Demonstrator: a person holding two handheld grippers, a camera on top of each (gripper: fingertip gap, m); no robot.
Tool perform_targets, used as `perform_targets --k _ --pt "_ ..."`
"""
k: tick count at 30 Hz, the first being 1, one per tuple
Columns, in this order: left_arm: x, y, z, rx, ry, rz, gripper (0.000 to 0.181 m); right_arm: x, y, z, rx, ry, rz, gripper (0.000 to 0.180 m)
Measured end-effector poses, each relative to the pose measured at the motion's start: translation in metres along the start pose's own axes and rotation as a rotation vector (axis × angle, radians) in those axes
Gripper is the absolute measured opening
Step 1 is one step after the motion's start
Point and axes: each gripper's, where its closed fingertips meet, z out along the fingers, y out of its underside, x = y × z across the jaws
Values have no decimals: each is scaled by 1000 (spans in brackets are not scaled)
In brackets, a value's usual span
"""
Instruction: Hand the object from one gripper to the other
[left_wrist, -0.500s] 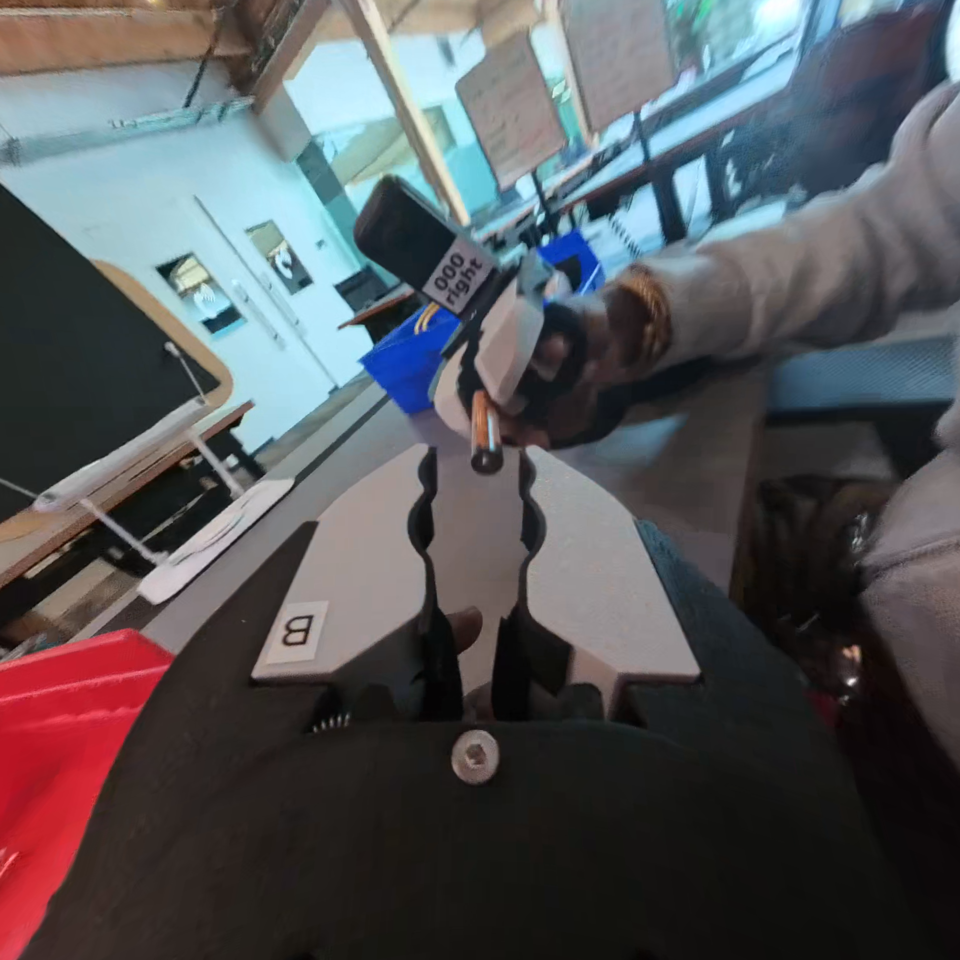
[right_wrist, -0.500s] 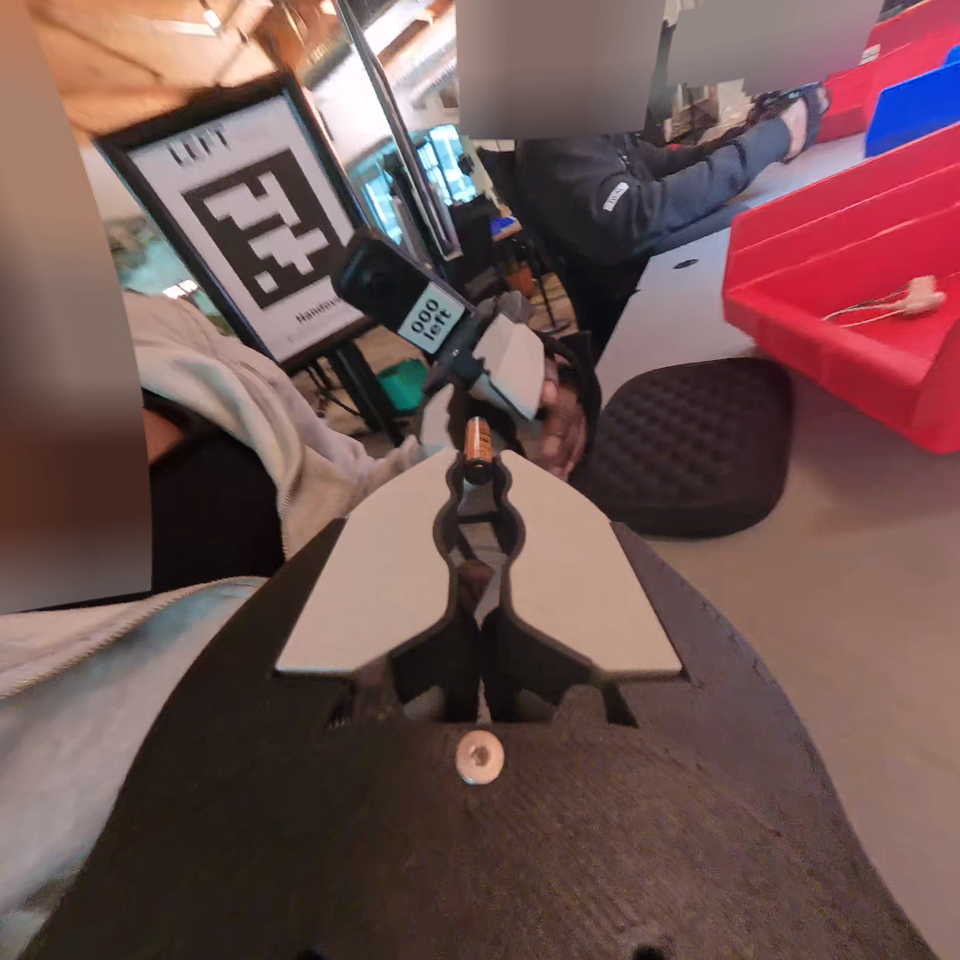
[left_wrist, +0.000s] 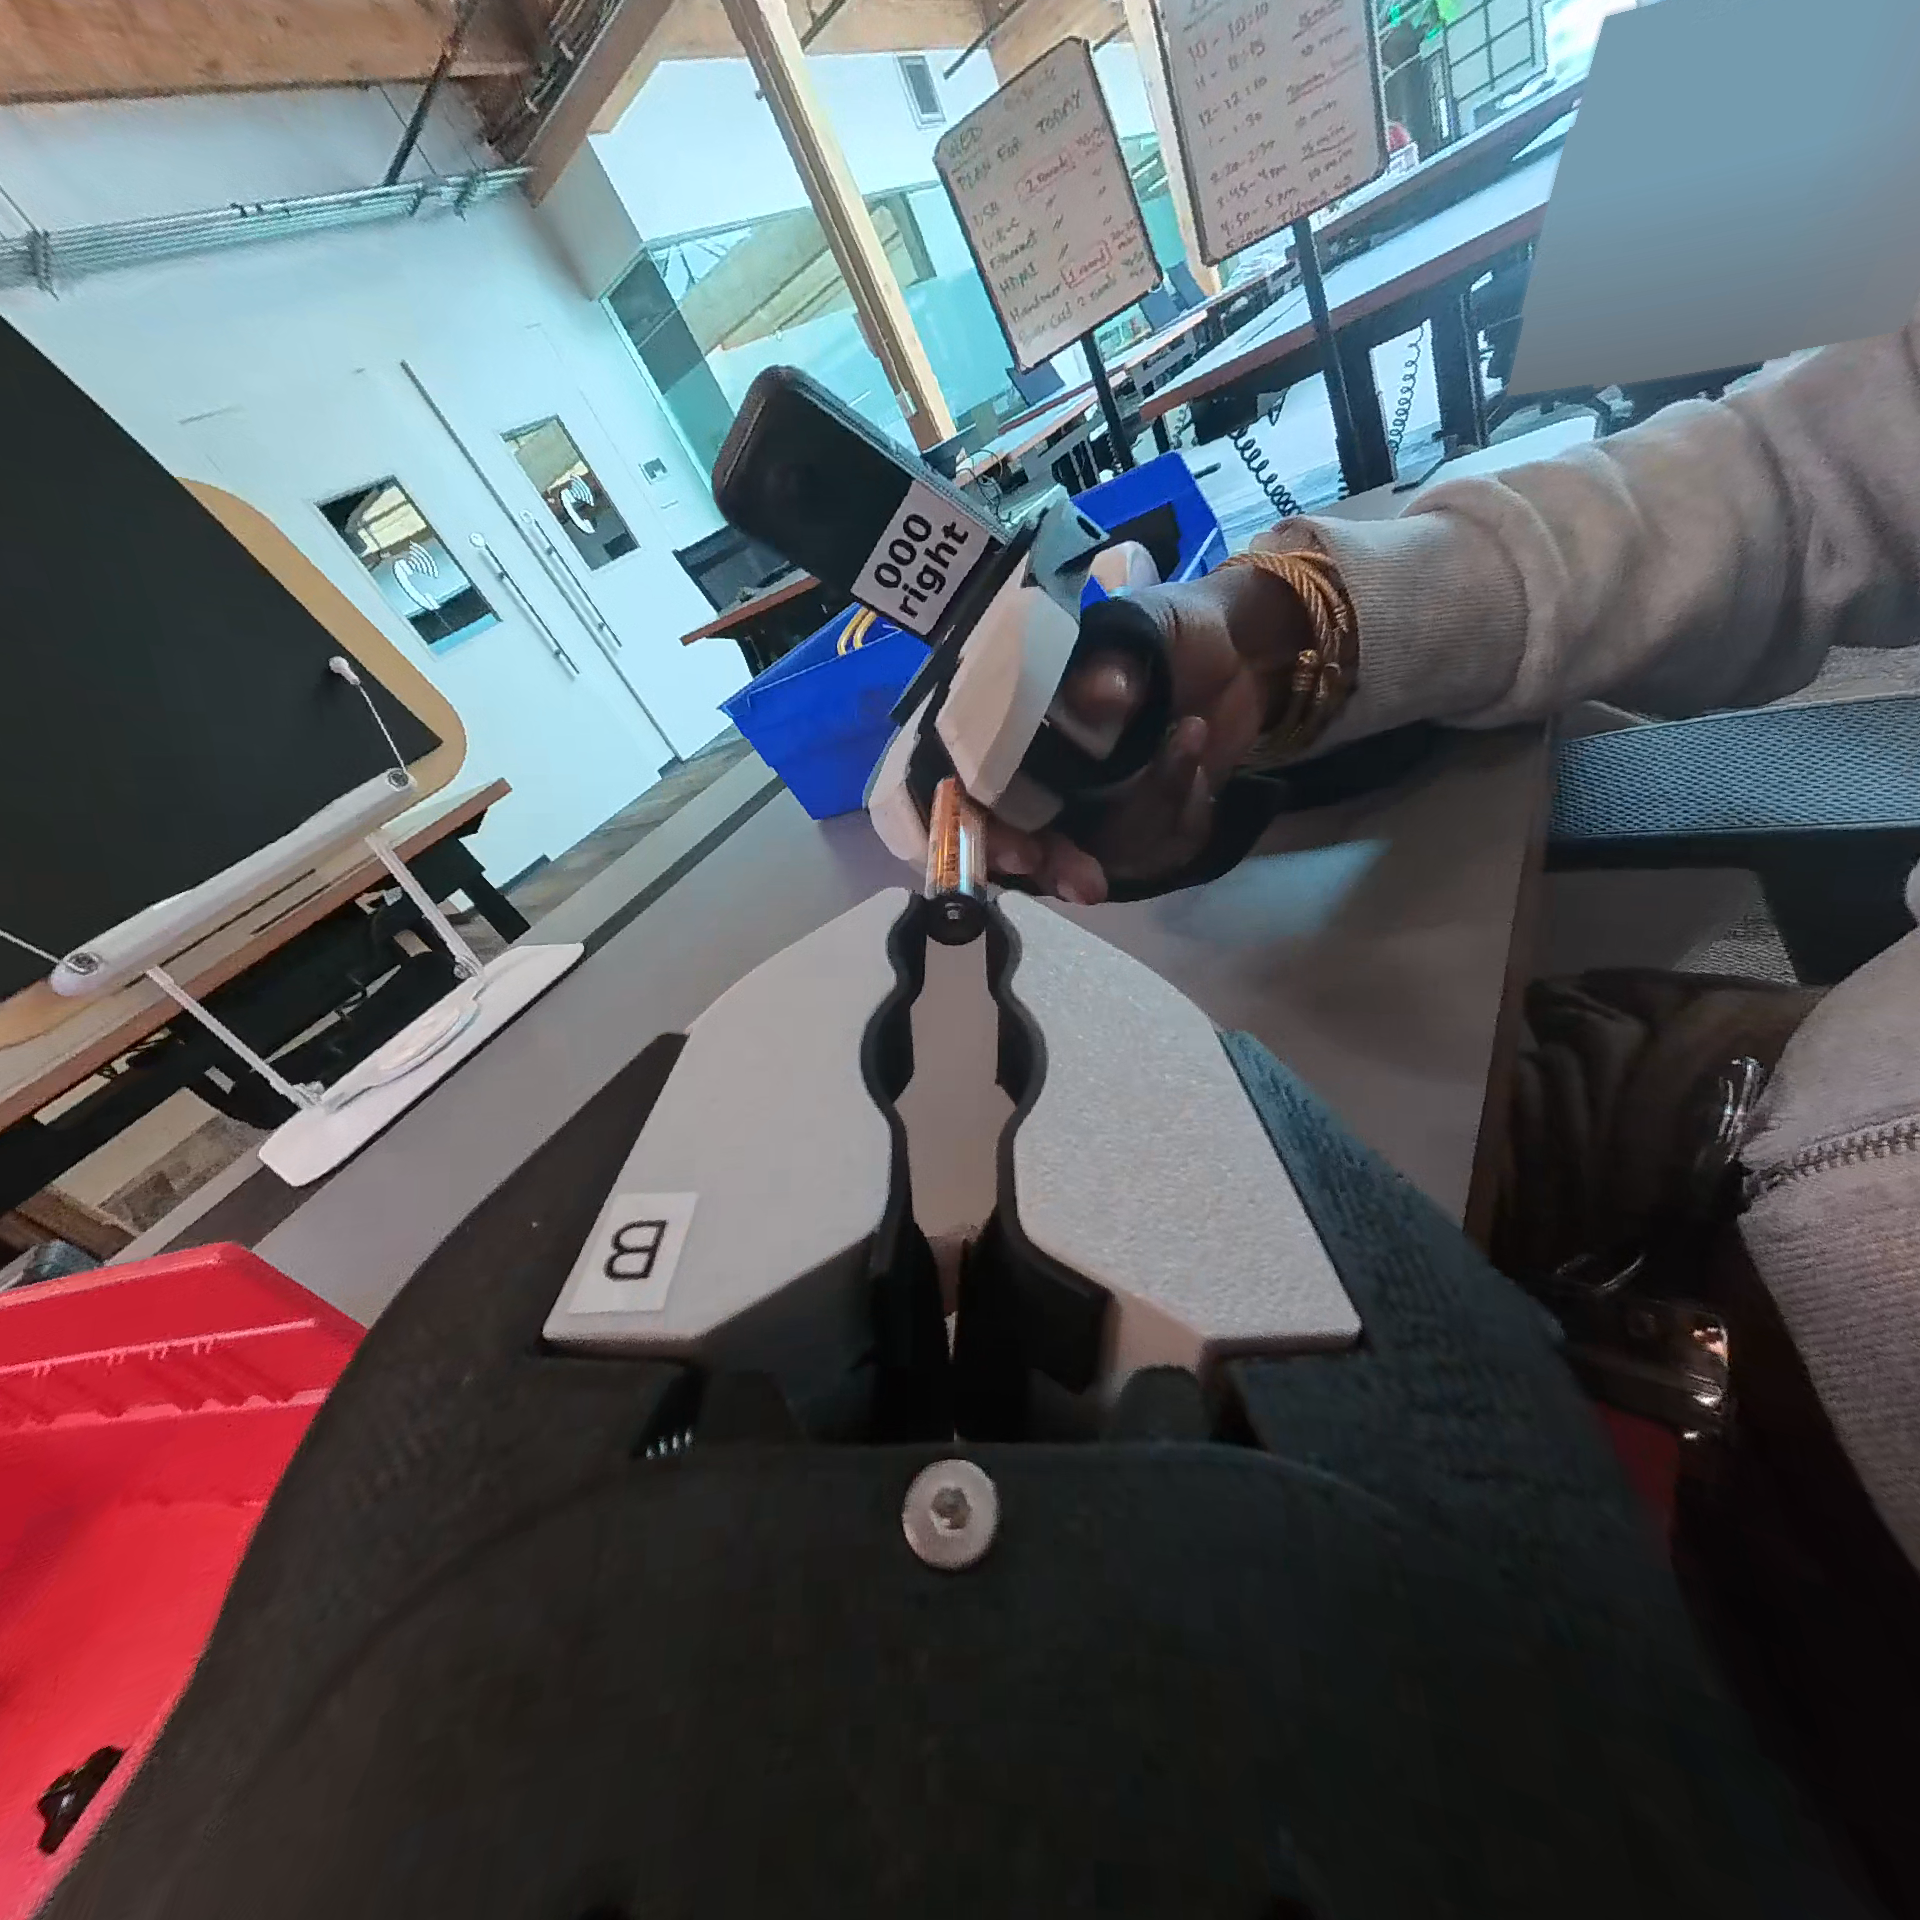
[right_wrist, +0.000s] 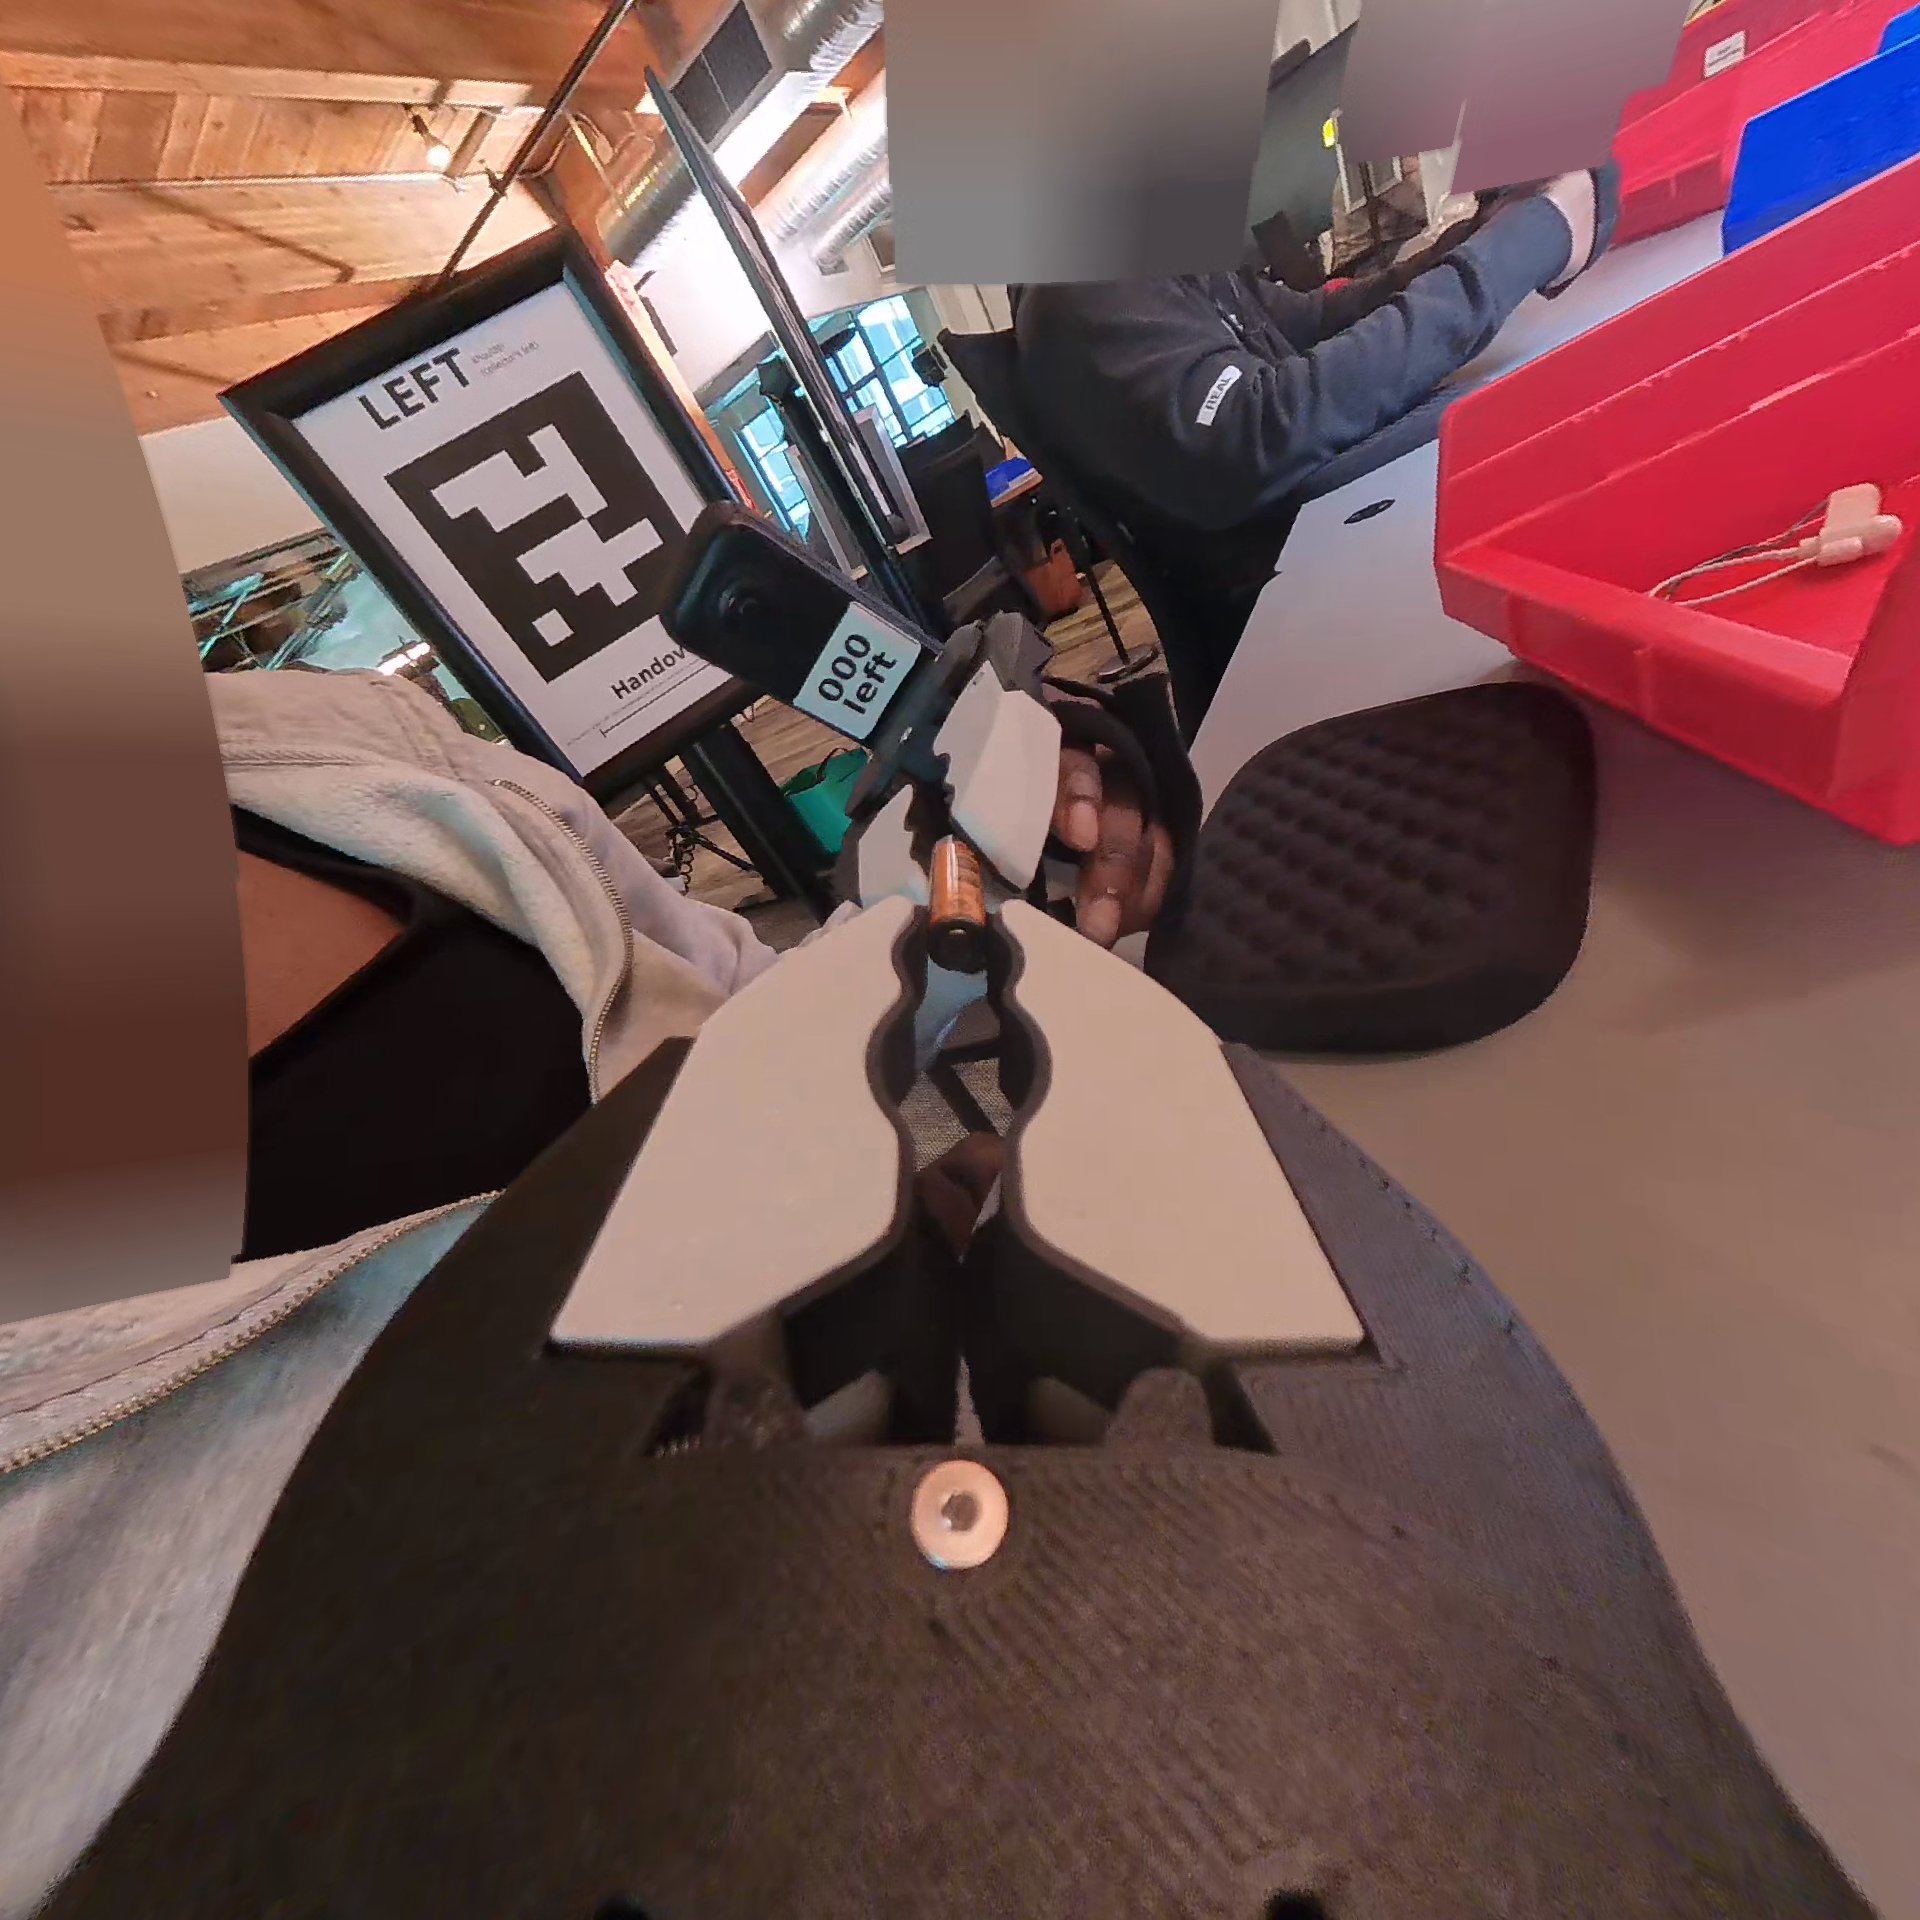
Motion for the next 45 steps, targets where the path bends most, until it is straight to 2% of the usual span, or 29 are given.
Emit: perform_targets --k 2,3,8,11,14,17,19,21,24,28,33,38,40,41,42,45 --pt "-1 -1 0 6 -12 12 12 0 0 0 2 -2 11 10" --pt "0 -2 0 13 -16 21 18 1 0 0 1 2 15 10" --pt "1 -1 1 1 -2 -1 11 2 2 1 -2 -9 52 10" --pt "0 -1 1 -8 9 -97 11 4 2 1 2 6 27 10" --pt "-6 -5 0 15 38 -351 10 1 -1 0 -1 34 -113 23" --pt "-3 -12 -5 79 150 -591 10 1 -4 0 -28 143 -382 31" --pt "-3 -12 -7 94 178 -661 10 -1 -4 0 -46 199 -528 30" --pt "0 -10 -6 75 202 -678 10 -3 -4 2 -55 214 -590 29" --pt "6 -10 -5 61 231 -679 10 -3 -2 3 -68 229 -640 25" --pt "11 -10 -3 52 259 -679 10 -10 0 4 -65 202 -697 11" --pt "11 -16 -6 91 283 -702 10 -13 1 5 -65 186 -711 18" --pt "14 -19 -7 100 308 -703 10 -17 2 6 -65 166 -731 11" --pt "13 -19 -7 110 290 -641 11 -17 2 6 -66 154 -690 10" --pt "12 -21 -7 127 262 -584 19 -17 2 6 -65 142 -647 10" --pt "9 -23 -7 151 219 -514 29 -16 2 6 -61 128 -594 10" --pt "3 -22 -6 140 78 -228 36 -12 0 4 -32 91 -409 10"
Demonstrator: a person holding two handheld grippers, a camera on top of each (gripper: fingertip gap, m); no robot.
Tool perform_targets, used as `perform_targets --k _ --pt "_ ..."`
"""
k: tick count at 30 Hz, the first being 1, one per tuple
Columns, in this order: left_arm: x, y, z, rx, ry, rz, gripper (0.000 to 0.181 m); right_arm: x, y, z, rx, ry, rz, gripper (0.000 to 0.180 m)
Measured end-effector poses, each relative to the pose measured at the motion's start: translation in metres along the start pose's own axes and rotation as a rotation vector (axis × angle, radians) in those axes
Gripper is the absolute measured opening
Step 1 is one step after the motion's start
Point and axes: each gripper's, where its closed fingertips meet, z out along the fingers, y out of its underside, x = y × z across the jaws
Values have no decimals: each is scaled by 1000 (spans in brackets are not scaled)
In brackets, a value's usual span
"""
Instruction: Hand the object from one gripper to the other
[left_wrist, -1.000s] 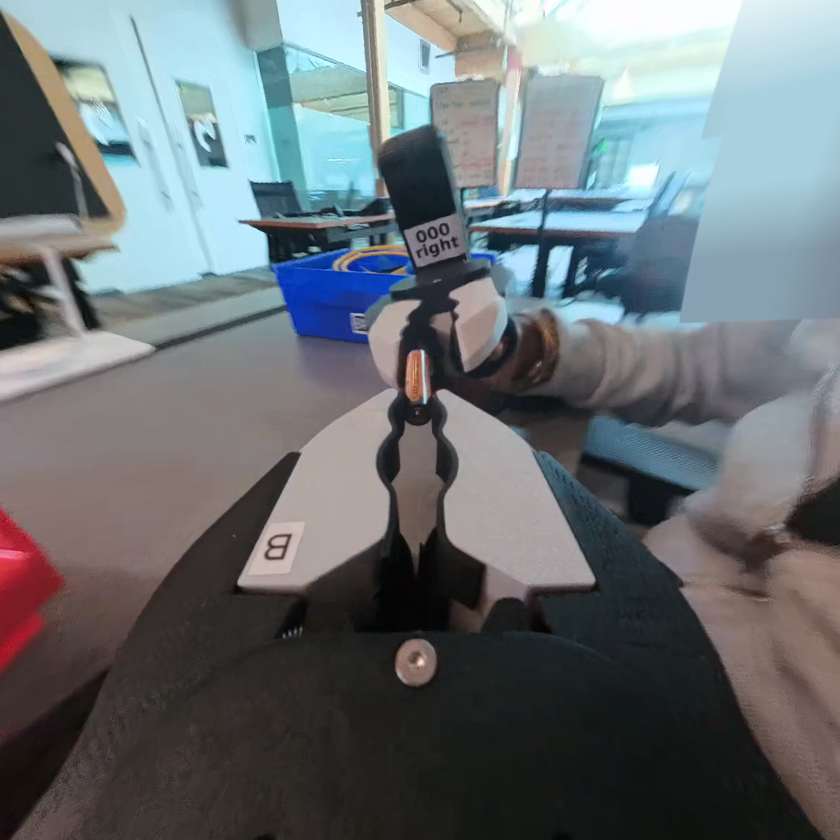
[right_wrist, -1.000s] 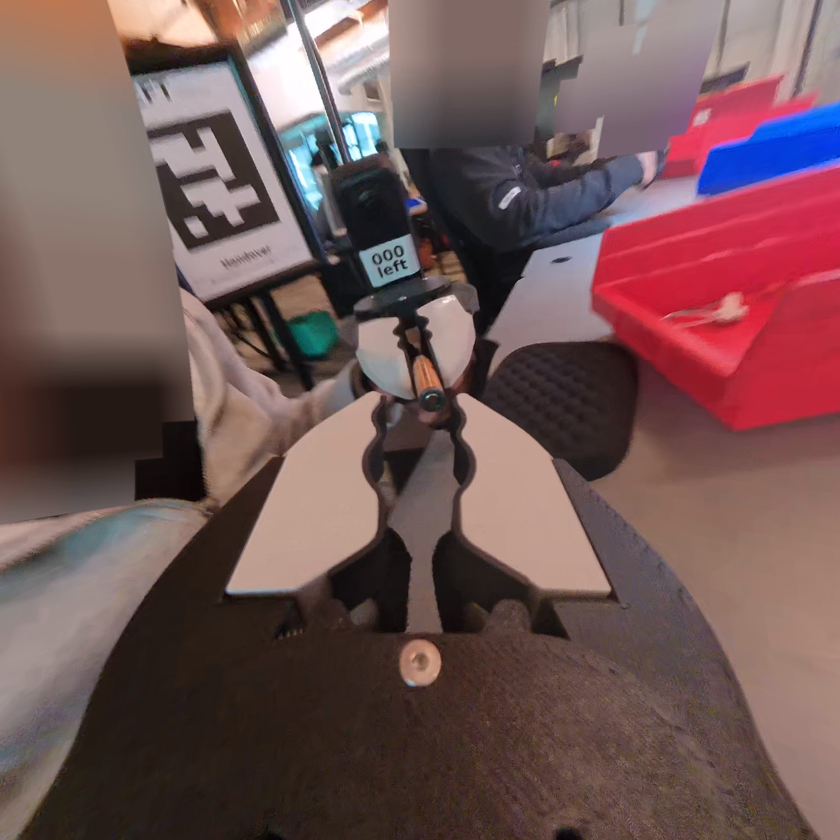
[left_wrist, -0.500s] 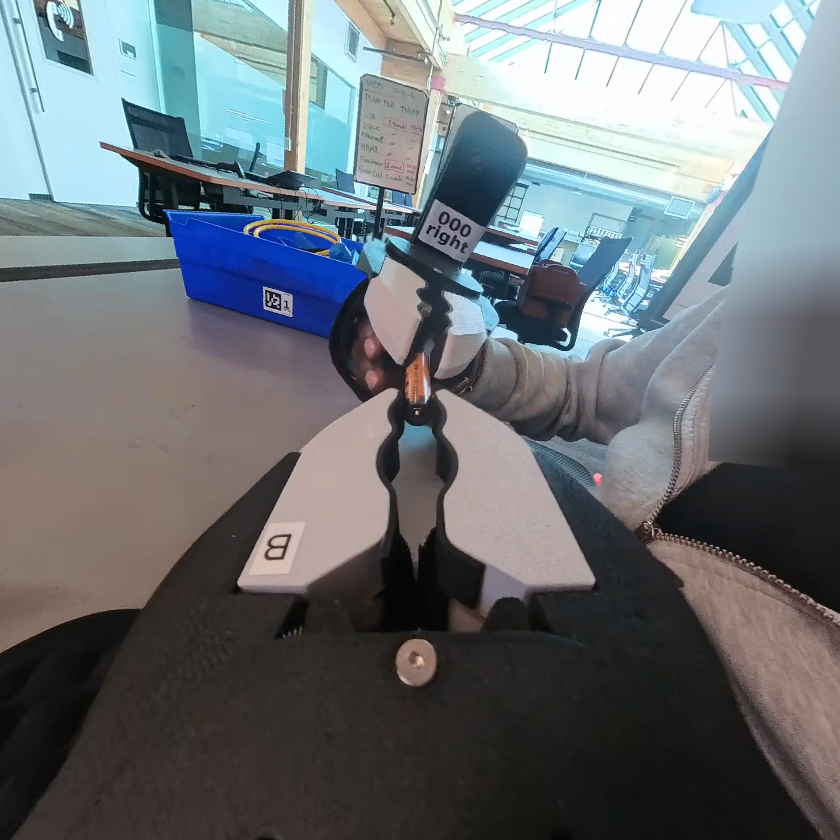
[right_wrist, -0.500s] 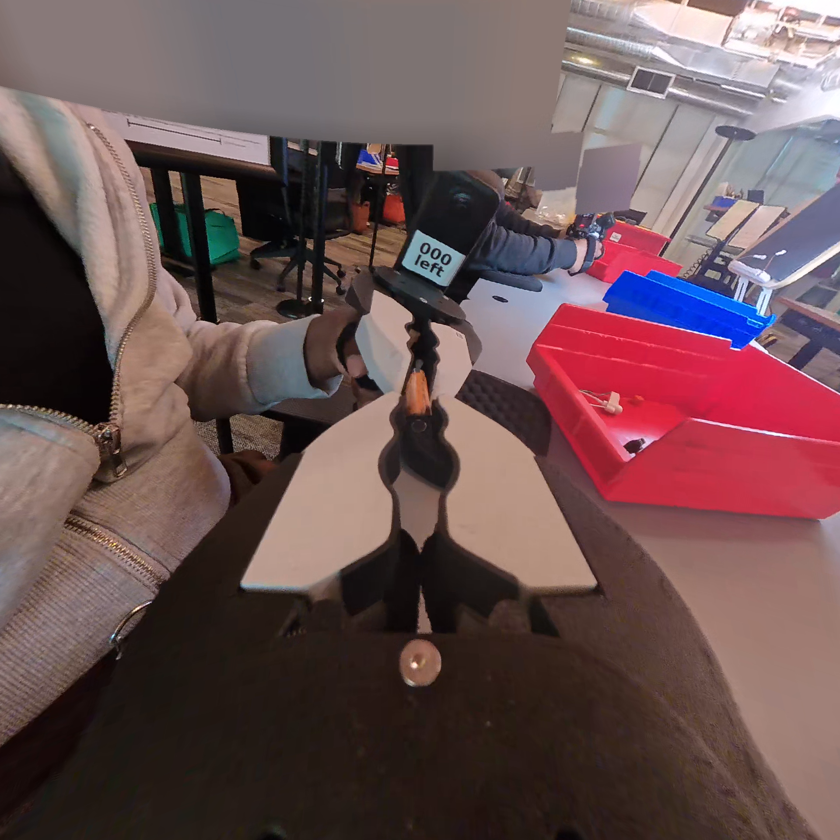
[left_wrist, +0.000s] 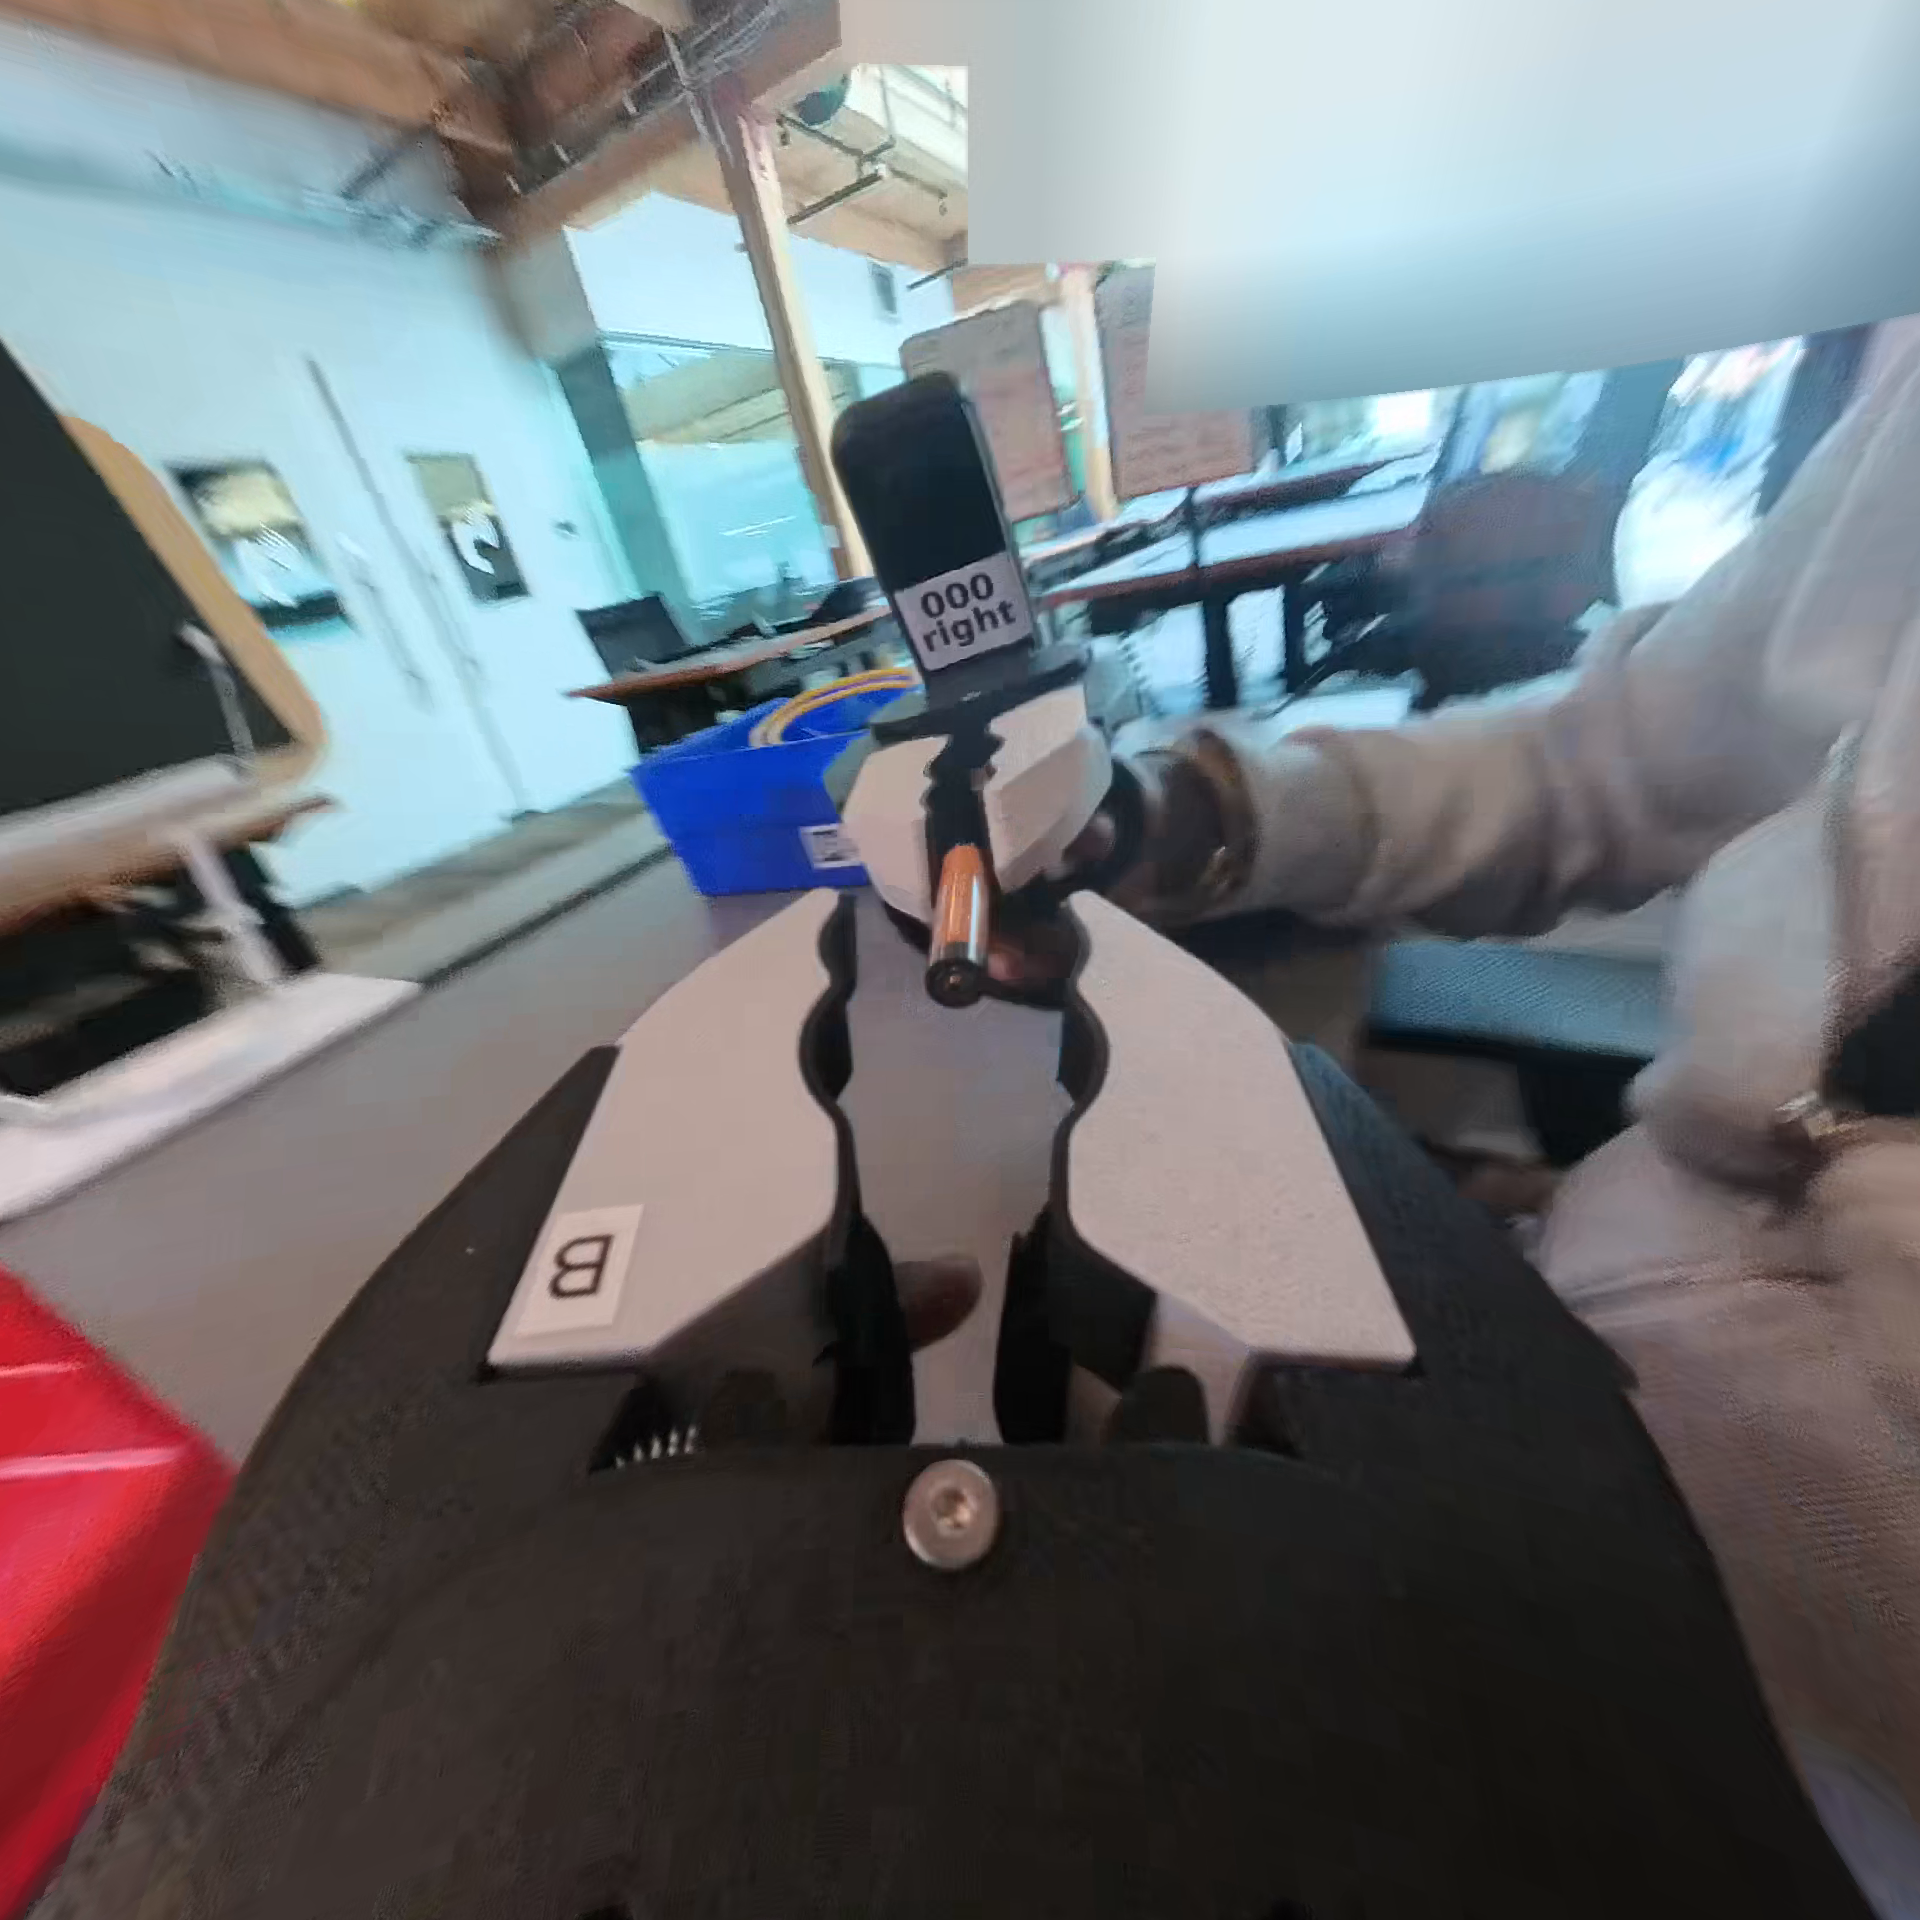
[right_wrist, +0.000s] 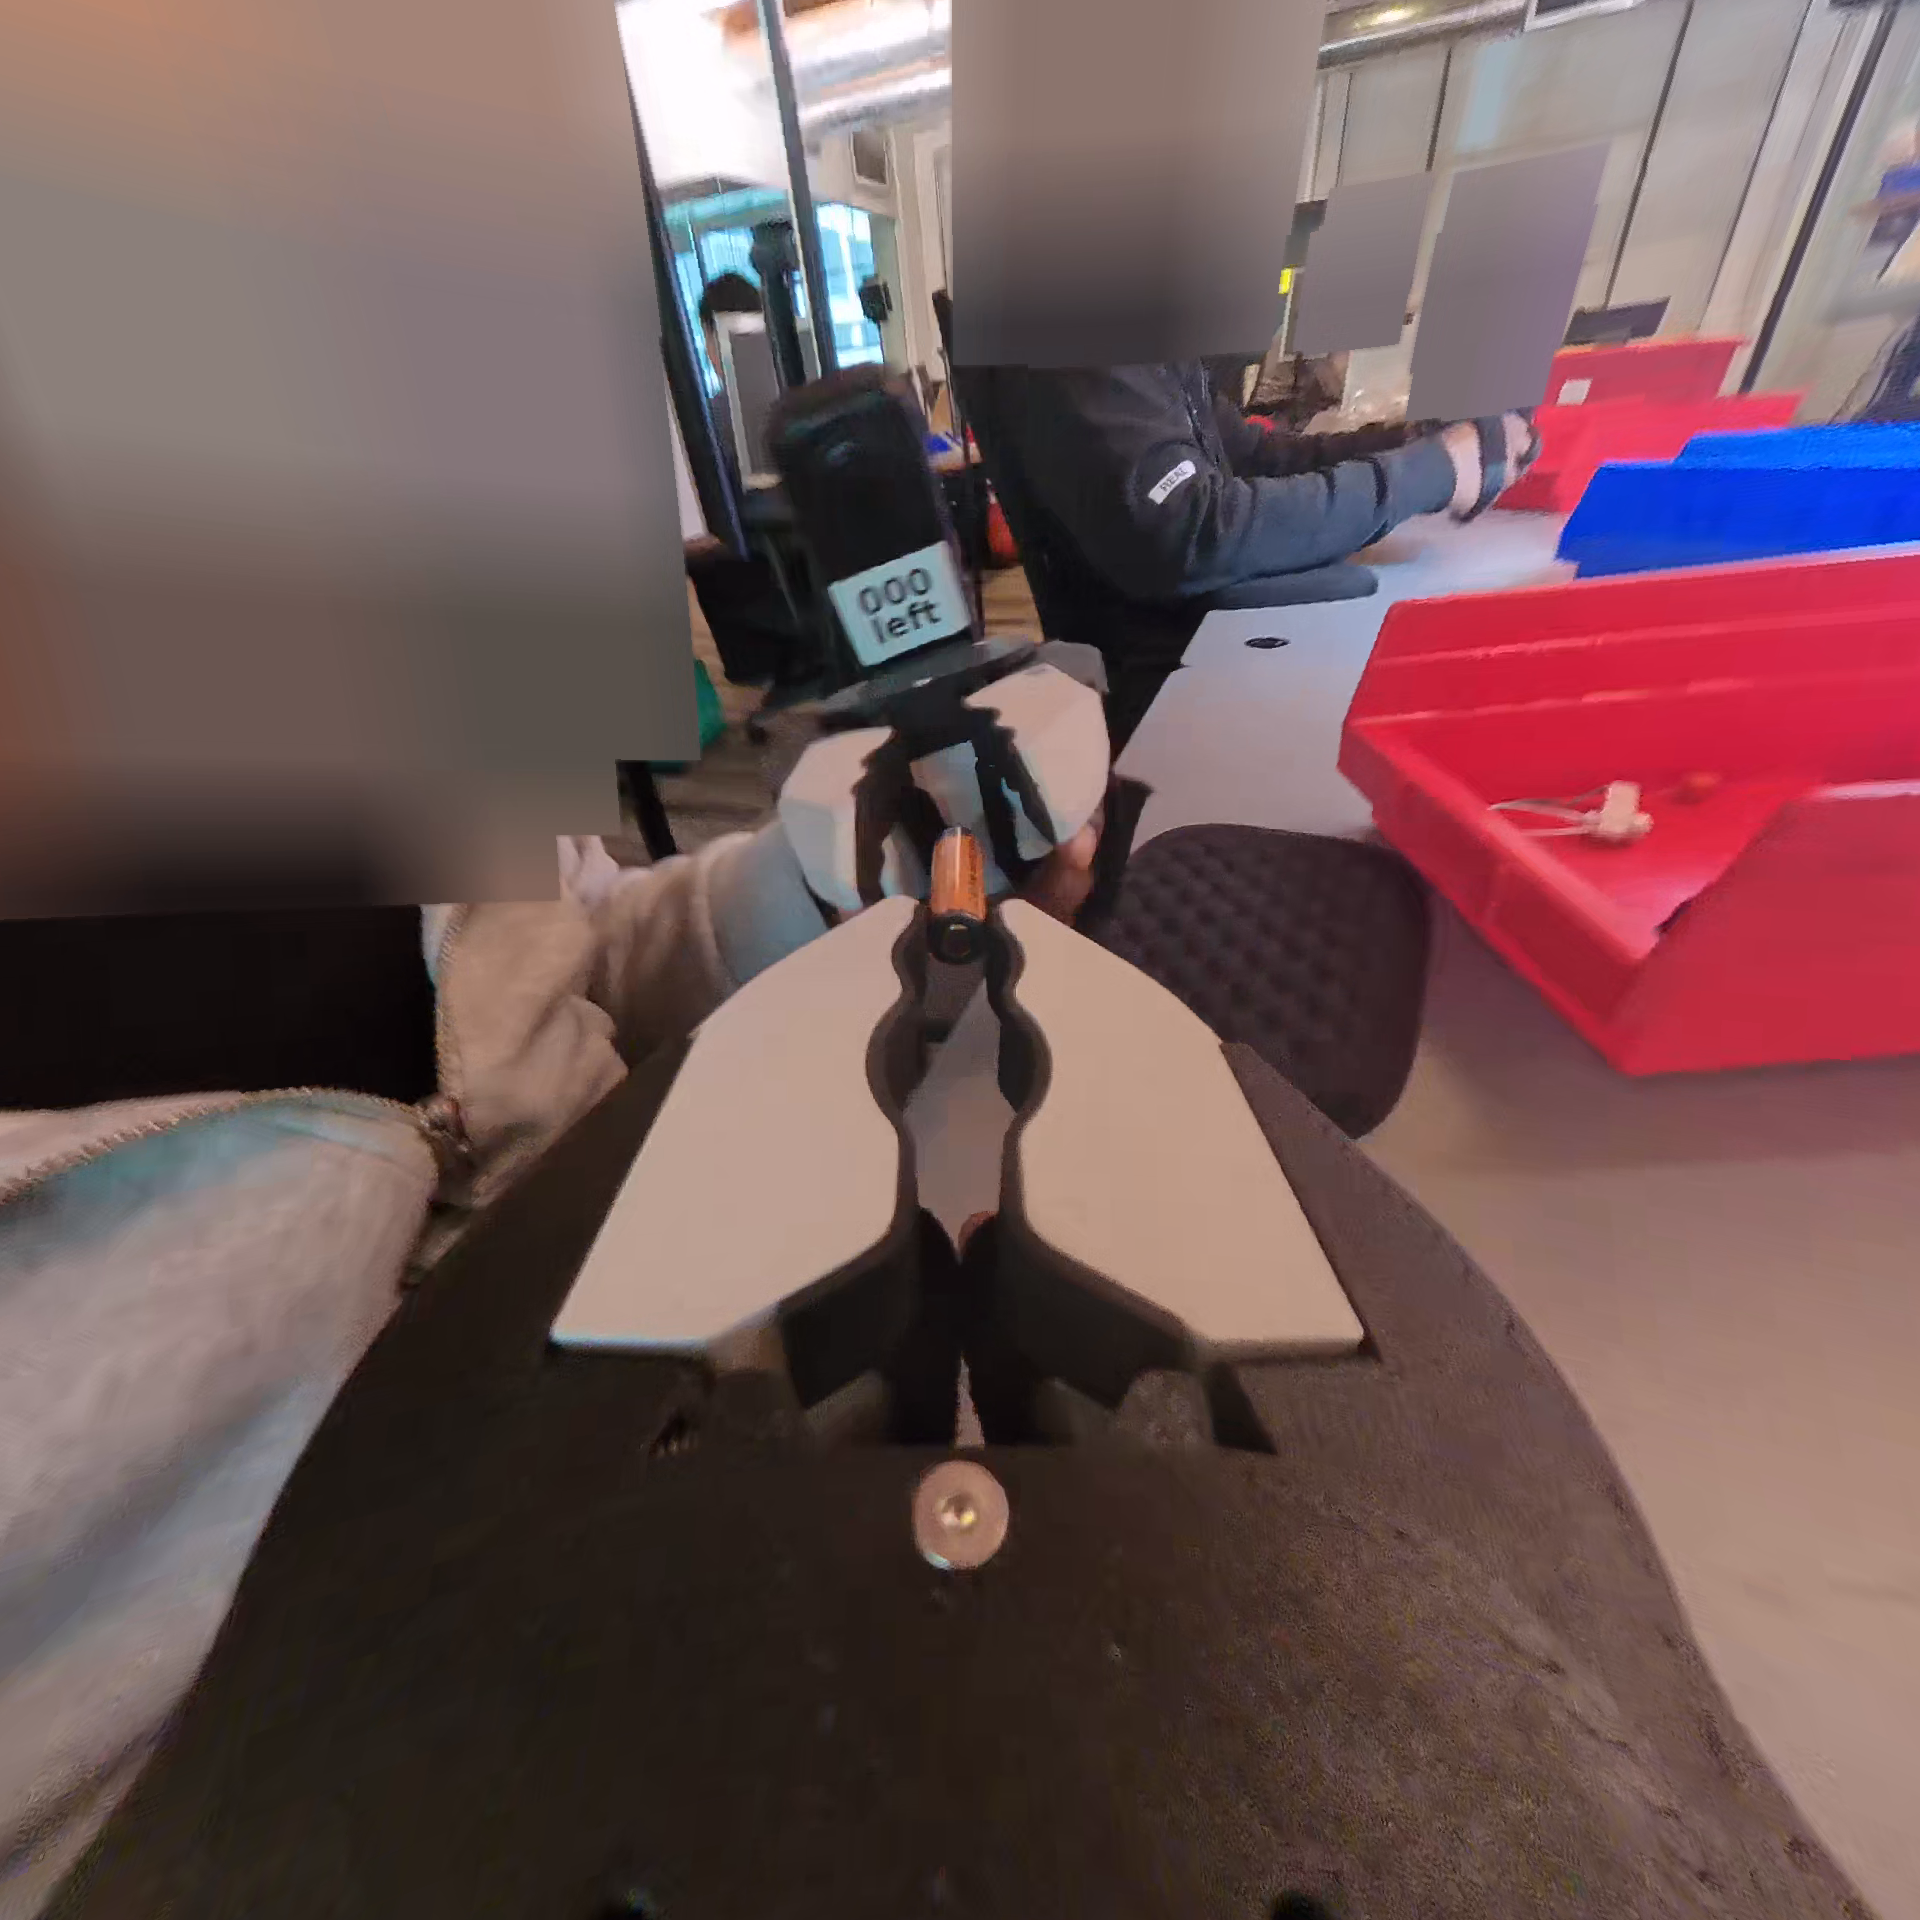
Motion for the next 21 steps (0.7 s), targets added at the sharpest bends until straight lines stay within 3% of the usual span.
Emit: perform_targets --k 2,7,21 --pt "0 1 0 -24 -23 102 36 4 -1 -2 26 -13 99 10" --pt "-6 -2 -2 -13 -56 127 21 2 -7 -5 63 -46 131 10" --pt "2 -1 1 -29 4 32 10 -3 -7 -4 58 -51 64 11"
